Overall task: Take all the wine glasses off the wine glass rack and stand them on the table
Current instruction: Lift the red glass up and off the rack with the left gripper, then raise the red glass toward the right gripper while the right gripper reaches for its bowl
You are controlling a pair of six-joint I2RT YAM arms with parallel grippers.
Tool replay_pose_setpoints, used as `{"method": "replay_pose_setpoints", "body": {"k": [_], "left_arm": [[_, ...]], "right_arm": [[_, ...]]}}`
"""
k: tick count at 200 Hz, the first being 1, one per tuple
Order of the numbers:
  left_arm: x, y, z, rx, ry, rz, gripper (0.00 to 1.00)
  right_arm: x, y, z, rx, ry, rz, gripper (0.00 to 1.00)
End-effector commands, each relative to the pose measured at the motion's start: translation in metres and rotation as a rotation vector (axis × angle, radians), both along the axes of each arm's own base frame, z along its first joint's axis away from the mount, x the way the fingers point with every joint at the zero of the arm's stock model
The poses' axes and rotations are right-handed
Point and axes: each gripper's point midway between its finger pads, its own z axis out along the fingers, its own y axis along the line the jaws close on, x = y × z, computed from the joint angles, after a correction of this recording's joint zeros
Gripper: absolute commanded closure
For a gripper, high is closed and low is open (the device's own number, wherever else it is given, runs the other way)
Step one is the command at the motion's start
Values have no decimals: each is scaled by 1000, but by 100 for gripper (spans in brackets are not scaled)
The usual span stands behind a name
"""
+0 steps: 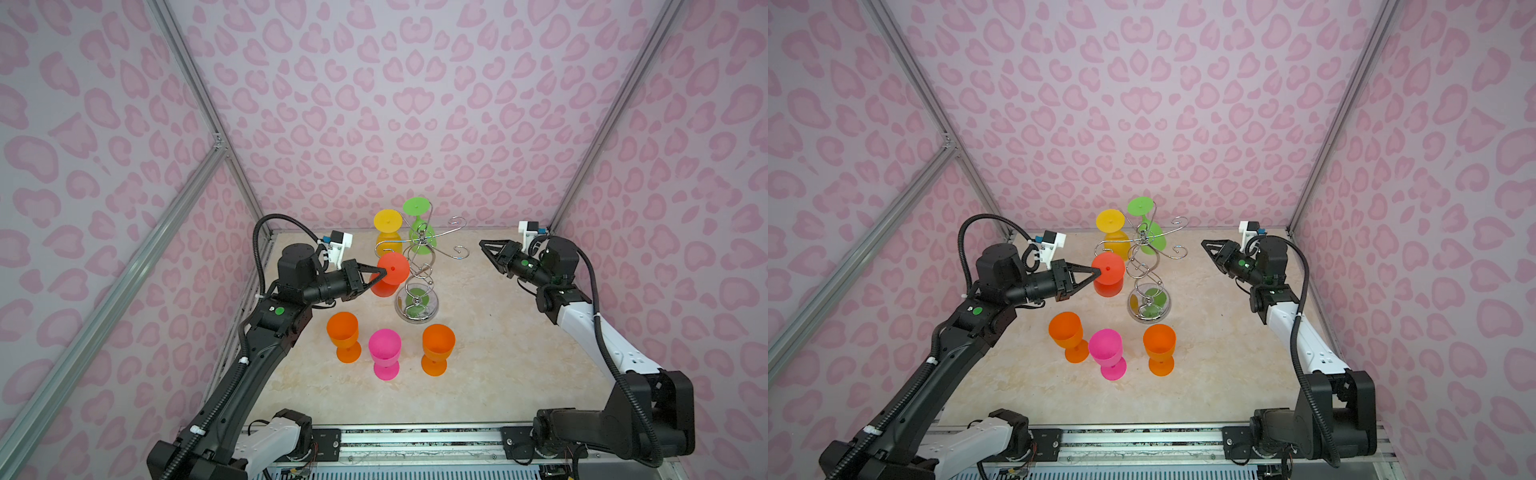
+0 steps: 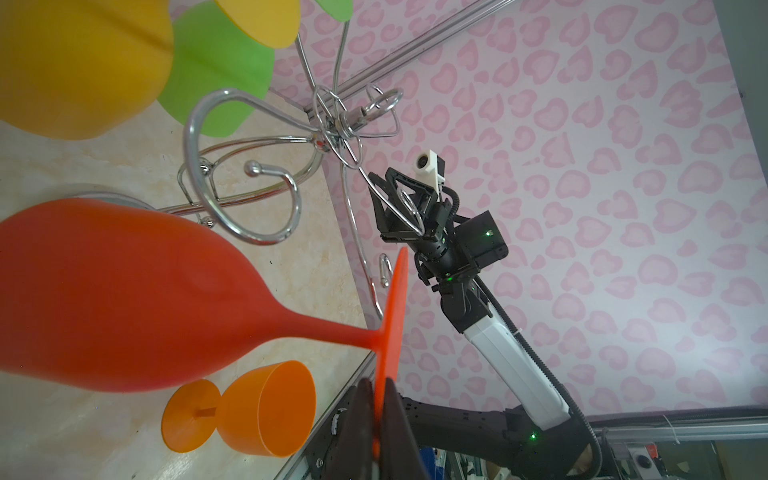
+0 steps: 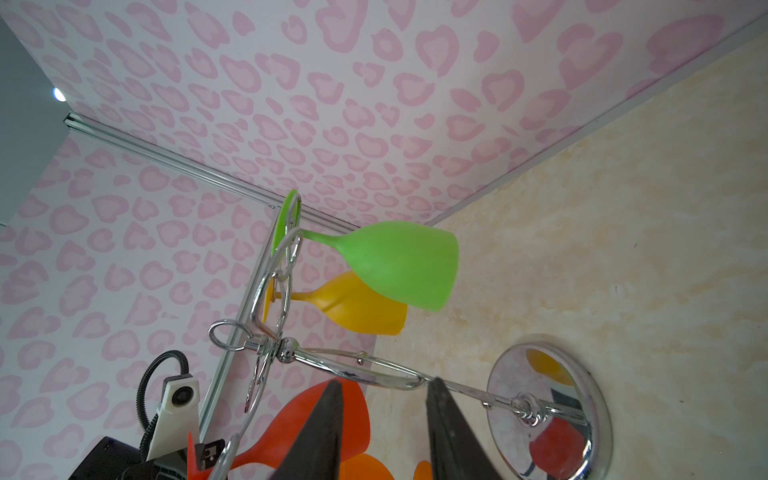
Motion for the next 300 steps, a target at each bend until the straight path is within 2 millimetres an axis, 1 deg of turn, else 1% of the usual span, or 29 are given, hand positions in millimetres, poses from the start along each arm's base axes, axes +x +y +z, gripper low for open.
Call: {"method": "replay_pose_setpoints", "body": {"k": [1,29,48,65,69,72,75,91,110,126,163,169,174,191,211,235,247,274,300], "left_arm": [[-17,5,4,48,-32,-28,98],[-40,15,22,84,-81,-31,98],[-57,23,43,109,-160,-31,98],[-73,29,68,107,-235,-33,98],[-76,29,72,102,-248,-39,98],[-81,30,84,92,-280,-40,98],[-84,31,90,85,-301,-41,98],[-99,31,117,47,-392,-66,98],[-107,31,145,-5,-493,-71,98],[-111,28,165,-71,-554,-97,98],[-106,22,204,-243,-656,-137,98],[-98,19,197,-251,-637,-139,98],[-98,18,201,-270,-658,-145,98],[-91,14,205,-319,-673,-163,98],[-76,9,206,-396,-659,-175,98],[-59,1,206,-508,-615,-215,98],[-54,-3,207,-567,-600,-241,98],[-39,-9,208,-711,-541,-299,98],[-25,-12,207,-872,-461,-383,98]], "right_arm": [[-1,1,7,-1,-31,8,65],[-2,1,11,-6,-37,8,65],[-4,0,14,-11,-43,6,65],[-8,-2,20,-21,-54,0,65],[-9,-2,21,-24,-57,-1,65],[-10,-2,22,-27,-59,-3,65],[-10,-3,23,-30,-61,-5,65],[-14,-6,30,-46,-76,-17,66],[-19,-10,41,-61,-107,-37,66],[-23,-12,55,-67,-149,-46,66],[-36,-11,89,-68,-256,-44,66],[-39,-11,95,-70,-278,-46,66],[-41,-12,100,-72,-295,-50,66],[-48,-14,115,-87,-351,-63,66],[-57,-14,134,-86,-435,-67,67],[-68,-11,154,-34,-529,-47,66],[-72,-8,162,5,-562,-21,64],[-84,7,175,108,-639,87,60],[-93,20,181,180,-677,165,57]]}}
